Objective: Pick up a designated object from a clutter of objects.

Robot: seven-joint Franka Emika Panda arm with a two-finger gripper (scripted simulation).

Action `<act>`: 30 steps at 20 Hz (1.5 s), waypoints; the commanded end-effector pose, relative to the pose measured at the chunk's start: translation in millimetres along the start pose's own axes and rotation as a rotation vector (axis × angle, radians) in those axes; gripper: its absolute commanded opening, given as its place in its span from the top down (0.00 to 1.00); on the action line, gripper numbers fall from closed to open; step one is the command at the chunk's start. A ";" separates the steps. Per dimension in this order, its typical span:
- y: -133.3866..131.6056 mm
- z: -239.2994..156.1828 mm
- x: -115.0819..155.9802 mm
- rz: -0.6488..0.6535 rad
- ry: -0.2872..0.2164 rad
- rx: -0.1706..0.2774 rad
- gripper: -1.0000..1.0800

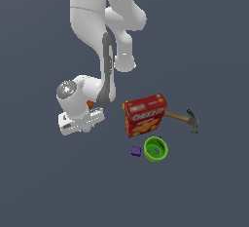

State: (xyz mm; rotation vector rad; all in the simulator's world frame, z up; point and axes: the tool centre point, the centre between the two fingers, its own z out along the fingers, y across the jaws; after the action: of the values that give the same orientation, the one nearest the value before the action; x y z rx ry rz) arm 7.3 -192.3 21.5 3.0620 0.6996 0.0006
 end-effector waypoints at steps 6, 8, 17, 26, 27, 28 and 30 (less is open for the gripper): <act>-0.2 -1.2 0.4 0.000 0.000 0.000 1.00; -0.8 -5.0 1.8 0.000 0.000 0.000 1.00; -9.5 -53.0 19.4 0.000 0.000 0.000 1.00; -25.2 -143.1 53.2 -0.001 0.000 0.000 1.00; -27.2 -154.0 57.5 -0.002 0.000 0.001 1.00; -29.0 -165.0 61.7 -0.002 0.000 0.001 1.00; -32.5 -186.7 69.9 -0.002 0.000 0.001 1.00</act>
State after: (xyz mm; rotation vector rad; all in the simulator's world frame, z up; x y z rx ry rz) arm 52.2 -137.8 191.3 3.0617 0.7031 0.0011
